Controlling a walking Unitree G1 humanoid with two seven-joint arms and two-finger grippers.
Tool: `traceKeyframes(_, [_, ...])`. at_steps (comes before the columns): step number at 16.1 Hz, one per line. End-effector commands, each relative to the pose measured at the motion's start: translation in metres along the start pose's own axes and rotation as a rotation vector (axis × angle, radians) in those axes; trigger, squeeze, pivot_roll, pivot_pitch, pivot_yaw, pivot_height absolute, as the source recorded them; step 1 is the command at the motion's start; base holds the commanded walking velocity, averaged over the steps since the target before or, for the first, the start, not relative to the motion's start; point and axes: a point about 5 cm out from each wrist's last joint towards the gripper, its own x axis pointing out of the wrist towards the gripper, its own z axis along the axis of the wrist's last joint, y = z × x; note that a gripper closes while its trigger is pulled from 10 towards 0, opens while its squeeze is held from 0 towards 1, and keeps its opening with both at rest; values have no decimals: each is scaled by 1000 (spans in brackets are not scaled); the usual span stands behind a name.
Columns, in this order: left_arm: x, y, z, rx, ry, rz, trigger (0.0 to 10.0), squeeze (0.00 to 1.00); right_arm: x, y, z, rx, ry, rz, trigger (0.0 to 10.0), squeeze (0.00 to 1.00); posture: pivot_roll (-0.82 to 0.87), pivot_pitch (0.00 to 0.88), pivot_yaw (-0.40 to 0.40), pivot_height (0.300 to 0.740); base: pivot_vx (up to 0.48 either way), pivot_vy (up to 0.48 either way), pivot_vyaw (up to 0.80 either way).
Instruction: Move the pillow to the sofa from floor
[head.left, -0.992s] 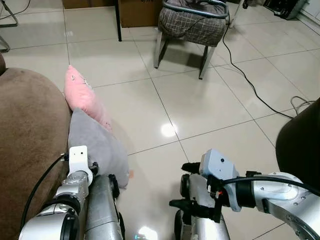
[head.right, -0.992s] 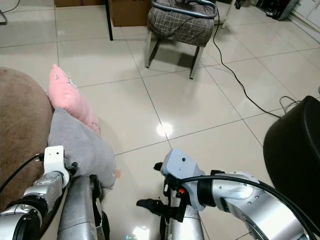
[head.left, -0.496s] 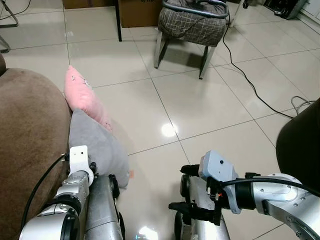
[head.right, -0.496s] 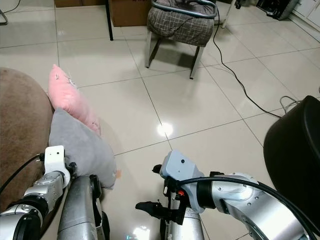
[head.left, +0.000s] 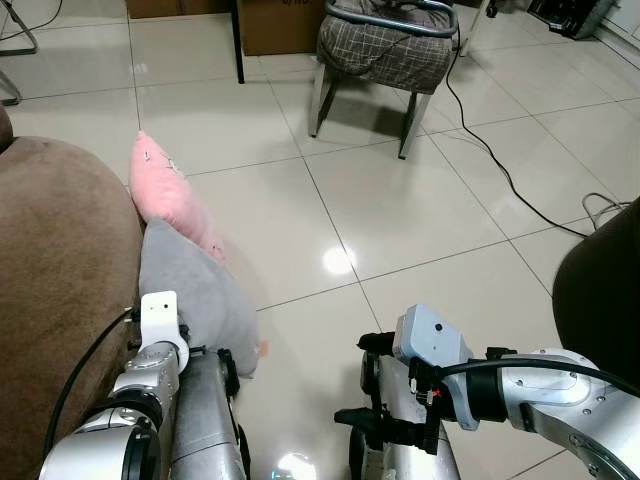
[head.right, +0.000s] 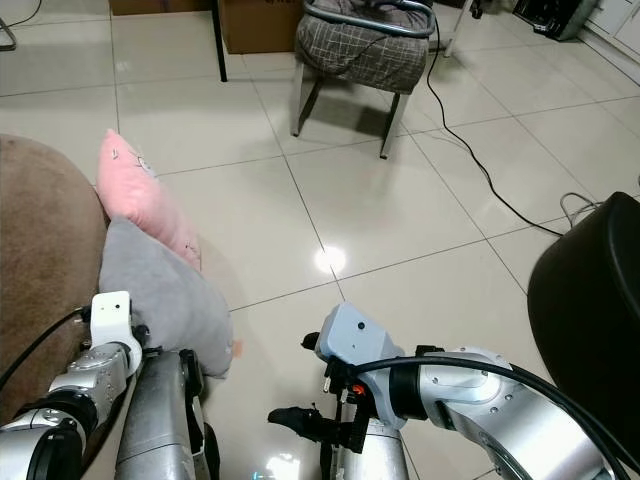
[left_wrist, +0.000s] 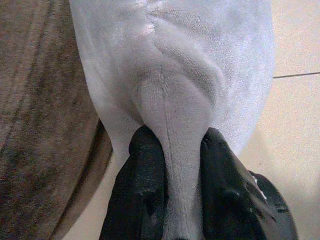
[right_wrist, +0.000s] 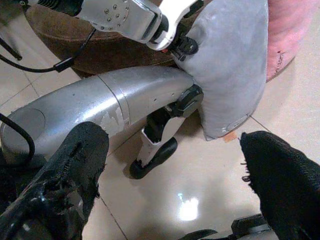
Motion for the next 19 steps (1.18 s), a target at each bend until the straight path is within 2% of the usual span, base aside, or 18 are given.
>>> traceKeyframes(1, [-1, -9, -8, -17, 30, -47, 0, 0, 0, 1, -2, 0, 8, -6, 10000, 0, -165, 118, -68, 555, 0, 0, 0])
traceKeyframes(5, [0, -17, -4, -43, 26, -71, 0, 0, 8, -5, -3, 5, -10, -31, 10000, 0, -146, 66, -49, 555, 0, 0, 0])
traceKeyframes(9, [0, -28, 6, -49, -14, -96, 0, 0, 15, -21, -9, 21, -35, -146, 10000, 0, -104, 0, -24, 555, 0, 0, 0])
traceKeyframes(11, [0, -41, 31, -88, -133, -161, 0, 0, 16, -36, -13, 24, -74, -310, 10000, 0, -80, 0, -13, 555, 0, 0, 0])
traceKeyframes(12, [-5, -57, 51, -71, -238, -245, 0, 0, 17, -48, -14, 93, -141, -463, 10000, 0, -58, 0, -9, 555, 0, 0, 0])
traceKeyframes(13, [-6, -60, 55, -75, -258, -262, 0, 0, 17, -50, -14, 107, -157, -488, 10000, 0, -43, 0, -6, 555, 0, 0, 0])
traceKeyframes(14, [-12, -65, 64, -69, -319, -300, 0, 0, 18, -53, -14, 140, -203, -537, 10000, 0, -31, 0, -5, 555, 0, 0, 0])
traceKeyframes(15, [-24, -67, 76, -24, -418, -324, 0, 0, 21, -58, -15, 189, -243, -606, 10000, 0, -12, 0, 2, 555, 0, 0, 0])
traceKeyframes(16, [-49, -67, 89, -13, -530, -343, 0, 0, 22, -61, -15, 232, -307, -682, 10000, 0, 8, 0, 10, 560, 0, 0, 0])
traceKeyframes(19, [-99, -60, 106, -46, -690, -337, 0, 0, 17, -67, -14, 287, -390, -821, 10000, 0, 55, 0, -12, 584, 0, 0, 0])
